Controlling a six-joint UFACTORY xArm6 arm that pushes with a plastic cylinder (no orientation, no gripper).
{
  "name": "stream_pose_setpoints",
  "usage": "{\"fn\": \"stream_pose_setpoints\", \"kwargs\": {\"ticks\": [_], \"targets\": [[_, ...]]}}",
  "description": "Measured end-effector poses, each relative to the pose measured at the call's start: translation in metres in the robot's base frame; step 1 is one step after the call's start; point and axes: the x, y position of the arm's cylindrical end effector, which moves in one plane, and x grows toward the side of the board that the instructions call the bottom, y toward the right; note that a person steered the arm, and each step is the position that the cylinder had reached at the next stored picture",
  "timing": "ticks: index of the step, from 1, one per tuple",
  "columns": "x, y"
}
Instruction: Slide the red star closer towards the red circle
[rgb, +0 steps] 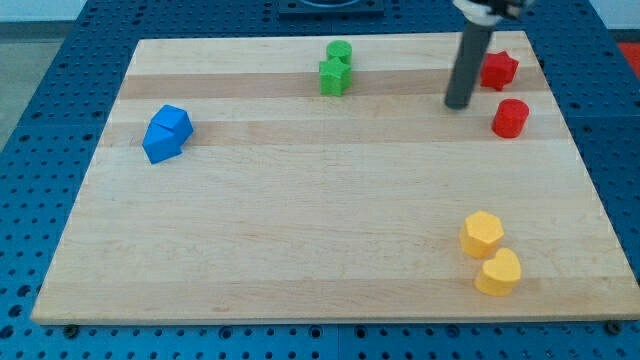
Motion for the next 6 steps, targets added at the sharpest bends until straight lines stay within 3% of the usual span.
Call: {"fn": "stream_pose_setpoints", "kwargs": {"ticks": [1, 2, 3, 4, 6], "targets": [[-0.073, -0.009], [-0.123, 0.022], [-0.098, 0.088], [-0.088, 0.084], [-0.022, 0.084]]}}
